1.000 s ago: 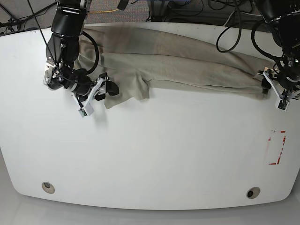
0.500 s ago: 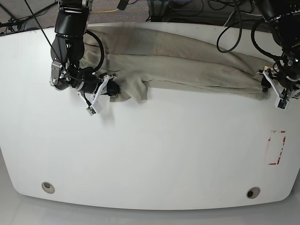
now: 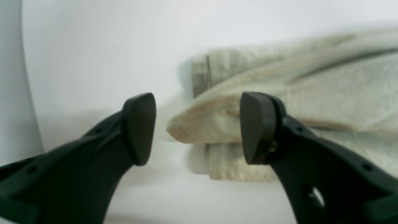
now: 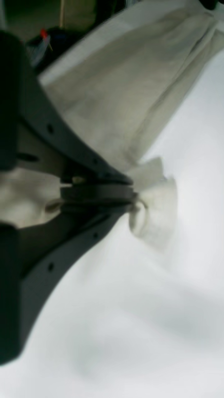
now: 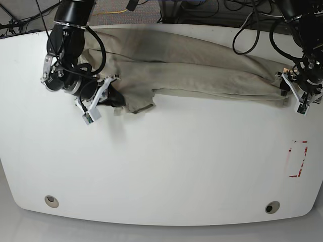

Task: Fold the T-shirt properly
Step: 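Fold the shirt's side edge inward with the right gripper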

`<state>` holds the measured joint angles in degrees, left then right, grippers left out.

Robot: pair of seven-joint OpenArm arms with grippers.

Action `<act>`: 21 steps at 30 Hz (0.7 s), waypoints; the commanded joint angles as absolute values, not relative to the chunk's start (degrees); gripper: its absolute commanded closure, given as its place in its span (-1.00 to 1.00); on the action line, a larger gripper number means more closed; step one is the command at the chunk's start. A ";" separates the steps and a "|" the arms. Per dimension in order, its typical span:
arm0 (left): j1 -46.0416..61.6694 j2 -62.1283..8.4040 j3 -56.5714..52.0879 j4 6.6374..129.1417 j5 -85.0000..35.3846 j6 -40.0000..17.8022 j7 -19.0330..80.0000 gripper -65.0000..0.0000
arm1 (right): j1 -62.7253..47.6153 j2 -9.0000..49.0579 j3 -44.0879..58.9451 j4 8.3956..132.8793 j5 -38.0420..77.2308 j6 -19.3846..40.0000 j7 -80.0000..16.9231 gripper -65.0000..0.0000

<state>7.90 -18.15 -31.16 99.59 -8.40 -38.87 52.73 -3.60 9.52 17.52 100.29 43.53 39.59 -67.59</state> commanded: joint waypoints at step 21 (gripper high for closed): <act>8.40 -17.63 -28.97 100.00 -8.57 -38.46 51.65 -0.18 | -26.68 14.37 33.36 112.48 58.59 40.00 -66.95 1.00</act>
<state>8.93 -16.69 -28.73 99.15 -8.12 -38.63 52.71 -26.09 13.69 32.34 111.44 57.21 39.66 -67.99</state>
